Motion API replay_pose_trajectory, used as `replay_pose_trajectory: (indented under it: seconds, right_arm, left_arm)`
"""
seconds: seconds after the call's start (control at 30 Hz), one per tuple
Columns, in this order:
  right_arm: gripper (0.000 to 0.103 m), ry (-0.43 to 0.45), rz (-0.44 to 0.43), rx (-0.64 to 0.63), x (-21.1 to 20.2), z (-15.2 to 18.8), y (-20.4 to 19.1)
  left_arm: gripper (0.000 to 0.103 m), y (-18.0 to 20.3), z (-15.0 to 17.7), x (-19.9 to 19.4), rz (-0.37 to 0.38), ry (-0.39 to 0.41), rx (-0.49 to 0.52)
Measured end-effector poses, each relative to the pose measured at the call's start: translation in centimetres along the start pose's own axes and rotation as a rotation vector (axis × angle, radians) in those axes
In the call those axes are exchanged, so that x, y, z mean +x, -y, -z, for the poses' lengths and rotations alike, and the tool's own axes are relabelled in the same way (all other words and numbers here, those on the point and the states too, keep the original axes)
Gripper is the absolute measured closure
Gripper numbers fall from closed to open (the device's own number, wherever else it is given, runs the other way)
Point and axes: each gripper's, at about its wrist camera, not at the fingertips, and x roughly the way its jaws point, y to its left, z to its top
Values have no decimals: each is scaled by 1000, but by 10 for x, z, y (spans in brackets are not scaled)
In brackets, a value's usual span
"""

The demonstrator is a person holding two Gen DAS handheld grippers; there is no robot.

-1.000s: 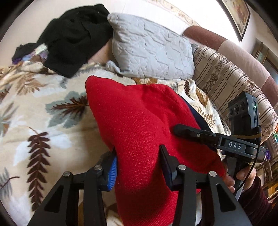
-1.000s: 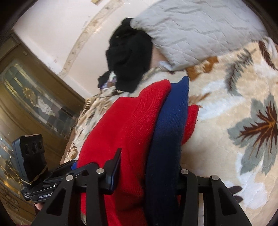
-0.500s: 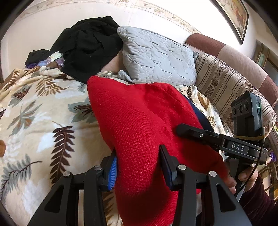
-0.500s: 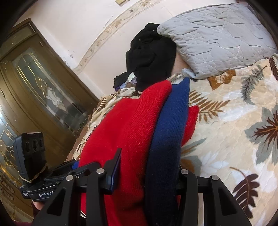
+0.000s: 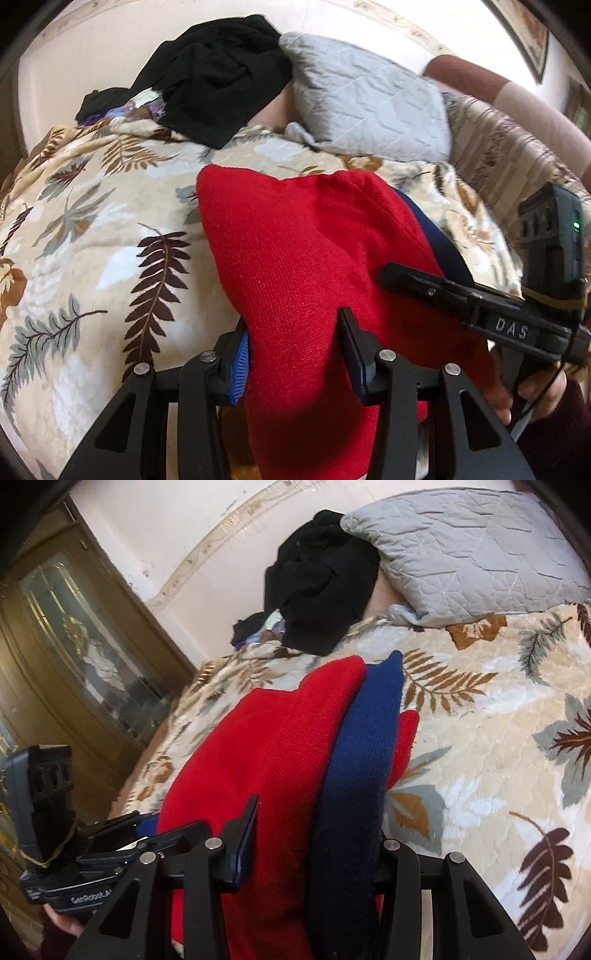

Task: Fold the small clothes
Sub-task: 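Press the red sweater with the left gripper while the right gripper holds the blue edge, then release the folded sweater and lift both grippers away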

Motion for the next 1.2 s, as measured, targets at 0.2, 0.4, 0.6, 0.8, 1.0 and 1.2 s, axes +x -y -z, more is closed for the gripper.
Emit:
replay_pose_trajectory:
  seconds: [0.2,0.4,0.6,0.8,1.0,1.2]
  right_arm:
    - [52,-74,56,29,23,5,17]
    - [44,-36,170,-25,-17,13,5]
    - [46,72,207,-176,-55,37,-28]
    - [64,-150,256,-258,-18,65,-35]
    - [64,-98,222,-210,-31,38,-37]
    - [64,-65,231,-141,-9,-22,-22]
  left_arm:
    - [51,-7,6,20,-39,-40,2]
    - [34,5,15,-9,-159,15,68]
    - [31,5,31,-24,-236,23,77]
    - [29,6,51,-14,-274,-38,93]
    - [29,10,51,-18,-273,-27,111]
    - [29,13,50,-15,-276,-26,135]
